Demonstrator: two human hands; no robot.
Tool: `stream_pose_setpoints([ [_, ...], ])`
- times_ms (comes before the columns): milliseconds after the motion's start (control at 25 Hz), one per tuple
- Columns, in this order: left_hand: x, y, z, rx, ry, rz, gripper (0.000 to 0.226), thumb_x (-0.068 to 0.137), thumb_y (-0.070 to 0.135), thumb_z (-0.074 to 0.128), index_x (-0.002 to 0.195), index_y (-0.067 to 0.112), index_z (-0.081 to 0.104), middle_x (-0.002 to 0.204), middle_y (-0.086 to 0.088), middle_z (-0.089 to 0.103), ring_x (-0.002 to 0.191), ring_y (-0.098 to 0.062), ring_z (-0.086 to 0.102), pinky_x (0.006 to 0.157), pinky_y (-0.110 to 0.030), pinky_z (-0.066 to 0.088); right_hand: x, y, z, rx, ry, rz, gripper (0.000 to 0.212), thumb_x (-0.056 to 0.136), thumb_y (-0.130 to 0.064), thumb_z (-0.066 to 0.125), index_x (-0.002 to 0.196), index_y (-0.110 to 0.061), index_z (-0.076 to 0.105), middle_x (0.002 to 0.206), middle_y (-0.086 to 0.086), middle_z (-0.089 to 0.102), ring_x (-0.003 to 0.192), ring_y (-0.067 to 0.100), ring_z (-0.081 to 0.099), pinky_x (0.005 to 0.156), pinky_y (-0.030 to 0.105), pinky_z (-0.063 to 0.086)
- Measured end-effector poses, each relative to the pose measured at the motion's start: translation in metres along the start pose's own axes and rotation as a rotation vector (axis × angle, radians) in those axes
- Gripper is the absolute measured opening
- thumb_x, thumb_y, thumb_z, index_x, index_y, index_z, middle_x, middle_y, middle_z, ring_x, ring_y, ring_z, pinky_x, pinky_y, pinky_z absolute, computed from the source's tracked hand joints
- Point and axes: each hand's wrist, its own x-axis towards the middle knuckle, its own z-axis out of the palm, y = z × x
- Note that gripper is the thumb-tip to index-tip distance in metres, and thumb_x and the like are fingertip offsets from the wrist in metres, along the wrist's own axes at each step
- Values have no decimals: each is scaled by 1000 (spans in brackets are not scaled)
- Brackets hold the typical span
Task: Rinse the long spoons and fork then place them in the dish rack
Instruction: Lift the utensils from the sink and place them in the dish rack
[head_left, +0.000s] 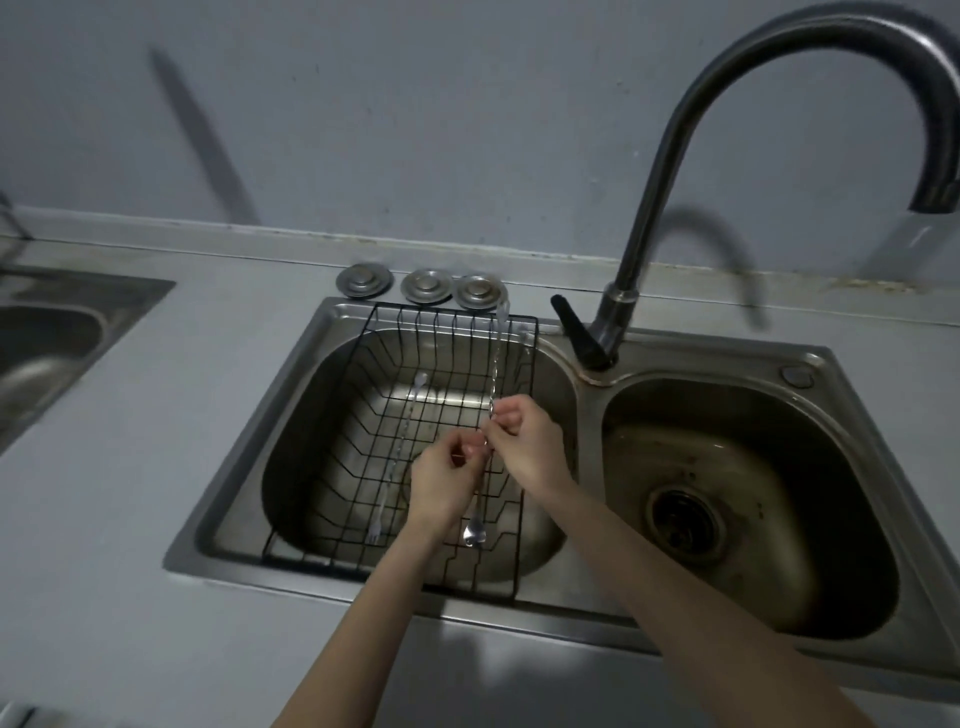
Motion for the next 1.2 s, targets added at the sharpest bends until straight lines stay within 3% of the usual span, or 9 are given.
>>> stream_pose_setpoints([
  [160, 19, -17, -17, 179, -10, 8, 8, 86, 9, 53, 85, 10, 61, 78, -4, 62, 81, -29, 65, 77, -44, 57, 16, 0, 35, -78, -32, 31, 21, 86, -8, 57, 106, 0, 56, 103, 15, 66, 90, 18, 61, 66, 9, 42],
  [360, 44, -43, -17, 300, -68, -64, 9, 86, 9, 55, 90, 8, 63, 96, -12, 70, 83, -21, 64, 73, -30, 53, 38, 20, 64, -239, -129, 129, 3, 88, -11, 54, 89, -9, 53, 93, 12, 64, 88, 24, 62, 78, 30, 52],
  [440, 52, -51, -14, 323, -105, -99, 14, 86, 10, 55, 98, 8, 62, 99, -11, 70, 79, -16, 61, 68, -23, 50, 43, 27, 70, -285, -144, 174, 9, 88, -11, 54, 96, -6, 55, 99, 13, 65, 91, 24, 61, 73, 29, 48],
  [520, 57, -57, -12, 342, -109, -113, 17, 86, 11, 56, 100, 8, 63, 100, -12, 71, 85, -20, 64, 73, -28, 50, 47, 31, 76, -310, -160, 188, 11, 88, -11, 53, 97, -4, 55, 97, 16, 66, 90, 26, 61, 69, 29, 43],
  [680, 64, -68, -7, 360, -111, -162, 18, 84, 10, 55, 100, 7, 64, 100, -15, 71, 95, -29, 65, 81, -35, 51, 54, 40, 85, -344, -175, 226, 2, 87, -9, 54, 84, -10, 54, 93, 18, 67, 90, 30, 63, 76, 34, 49],
  [840, 63, -73, -1, 374, -133, -158, 20, 84, 9, 54, 102, 4, 62, 102, -18, 70, 98, -31, 64, 84, -37, 50, 55, 45, 87, -373, -189, 250, 14, 88, -8, 53, 100, -2, 56, 102, 18, 66, 97, 30, 61, 80, 33, 48],
  [1200, 64, -74, 4, 424, -133, -144, 25, 85, 7, 53, 110, 3, 58, 110, -19, 65, 103, -33, 60, 86, -39, 48, 57, 47, 88, -377, -184, 278, 16, 88, -7, 52, 102, -2, 56, 104, 18, 65, 98, 29, 61, 80, 31, 48],
])
